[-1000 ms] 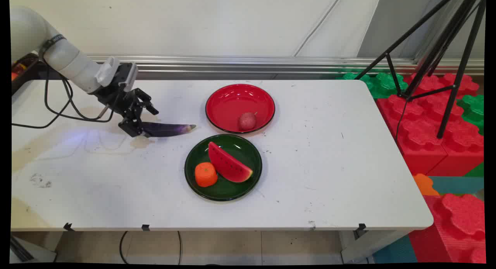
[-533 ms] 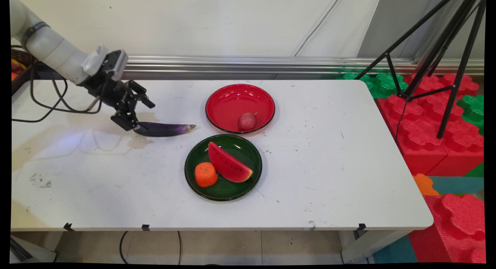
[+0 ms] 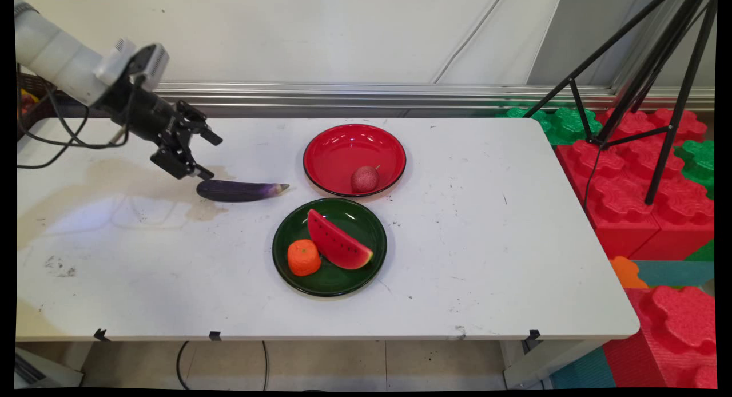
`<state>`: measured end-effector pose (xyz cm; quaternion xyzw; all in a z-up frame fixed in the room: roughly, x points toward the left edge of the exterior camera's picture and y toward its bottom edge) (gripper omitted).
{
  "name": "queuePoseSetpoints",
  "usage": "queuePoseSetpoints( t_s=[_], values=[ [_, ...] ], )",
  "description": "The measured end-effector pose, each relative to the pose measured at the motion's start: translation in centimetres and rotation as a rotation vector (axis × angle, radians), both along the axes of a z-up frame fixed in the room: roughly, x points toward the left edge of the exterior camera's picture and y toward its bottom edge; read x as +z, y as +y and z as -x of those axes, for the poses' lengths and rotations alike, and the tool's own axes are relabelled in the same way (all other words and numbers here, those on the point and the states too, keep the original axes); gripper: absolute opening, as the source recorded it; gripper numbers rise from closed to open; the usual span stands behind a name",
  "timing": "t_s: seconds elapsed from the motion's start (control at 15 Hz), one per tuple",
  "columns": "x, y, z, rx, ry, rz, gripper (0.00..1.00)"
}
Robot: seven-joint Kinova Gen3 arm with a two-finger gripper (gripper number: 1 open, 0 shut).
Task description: Pick up the mandarin from the green plate
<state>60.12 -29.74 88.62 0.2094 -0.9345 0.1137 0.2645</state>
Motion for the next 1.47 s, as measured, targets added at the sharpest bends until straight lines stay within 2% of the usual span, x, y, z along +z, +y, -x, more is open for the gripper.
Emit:
queuePoseSetpoints(
  t_s=[0.47,0.73,1.07,1.47],
  values=[
    [4.5,1.9,0.5,0.039,0.105,-0.003,1.0],
    [5.6,2.7,0.9,0.048,0.134,-0.009,1.0],
    [5.6,3.7,2.2,0.043,0.147,-0.025,1.0],
    [3.6,4.8,5.7,0.022,0.133,-0.057,1.0]
  ],
)
